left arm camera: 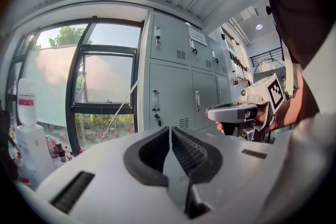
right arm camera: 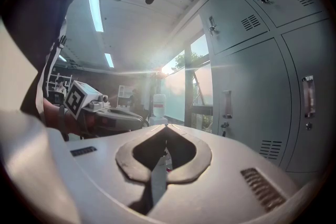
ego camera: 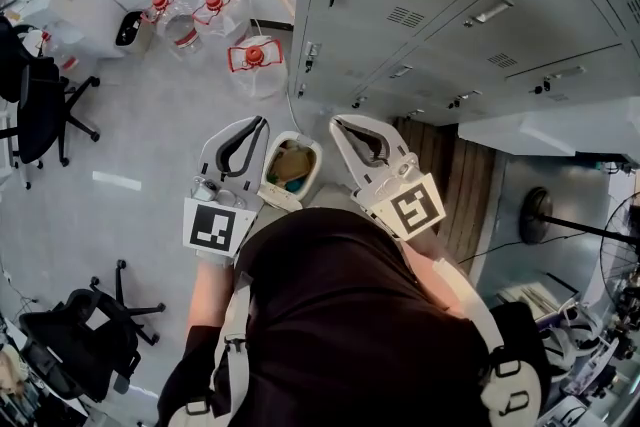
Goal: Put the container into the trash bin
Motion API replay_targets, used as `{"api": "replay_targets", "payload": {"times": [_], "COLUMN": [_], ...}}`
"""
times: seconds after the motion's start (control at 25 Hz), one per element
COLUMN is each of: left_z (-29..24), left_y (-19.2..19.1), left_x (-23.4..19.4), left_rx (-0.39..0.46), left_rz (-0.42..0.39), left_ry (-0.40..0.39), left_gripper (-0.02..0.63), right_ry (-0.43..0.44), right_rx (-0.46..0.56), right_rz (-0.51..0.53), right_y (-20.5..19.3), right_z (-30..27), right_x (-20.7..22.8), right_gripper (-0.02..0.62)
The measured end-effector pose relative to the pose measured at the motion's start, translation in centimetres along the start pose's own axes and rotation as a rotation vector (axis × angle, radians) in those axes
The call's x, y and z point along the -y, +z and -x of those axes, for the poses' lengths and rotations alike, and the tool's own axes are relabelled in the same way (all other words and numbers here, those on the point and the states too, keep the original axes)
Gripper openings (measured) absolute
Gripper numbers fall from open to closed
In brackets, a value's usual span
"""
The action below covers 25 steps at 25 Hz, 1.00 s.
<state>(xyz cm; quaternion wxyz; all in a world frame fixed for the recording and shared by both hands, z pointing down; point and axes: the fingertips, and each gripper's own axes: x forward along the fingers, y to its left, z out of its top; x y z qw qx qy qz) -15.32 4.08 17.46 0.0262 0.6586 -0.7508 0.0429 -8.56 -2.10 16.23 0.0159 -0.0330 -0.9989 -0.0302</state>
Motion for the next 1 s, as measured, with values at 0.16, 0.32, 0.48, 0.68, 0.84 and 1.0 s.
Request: {"api": "replay_targets", "payload": {"times": [0.16, 0.32, 0.48, 0.68, 0.84, 1.0], "left_z": [0.2, 0.2, 0.2, 0.3, 0.5, 0.8], "left_y": [0.0, -0.2, -0.4, -0.3, -0.3, -0.3], "left_x": [-0.5, -1.0, -1.3, -1.8, -2.2, -2.6], "left_rx": [0.002, -0.001, 0.000, 0.004, 0.008, 0.011], "left_rz": [0.011, 0.018, 0.021, 0.025, 0.026, 0.026], "left_ry": [-0.006, -0.012, -0.020, -0.033, -0.038, -0.038], "left_gripper": [0.009, 0.009, 0.009, 0.009, 0.009, 0.009], "right_ry": [-0.011, -0.021, -0.032, -0.044, -0.047, -0.053], "right_rx": [-0.009, -0.014, -0.026, -0.022, -0.029, -0.049], "right_rz": [-0.008, -0.024, -0.029, -0.030, -0.026, -0.018], "right_y": [-0.1, -0.2, -0.5, -0.2, -0.3, -0.6], "right_z": [-0.3, -0.5, -0.6, -1.0, -1.2, -1.4], "right_x": [-0.2, -0.2, -0.4, -0.7, -1.0, -1.4], "right_gripper": [0.015, 0.015, 0.015, 0.015, 0.015, 0.015]}}
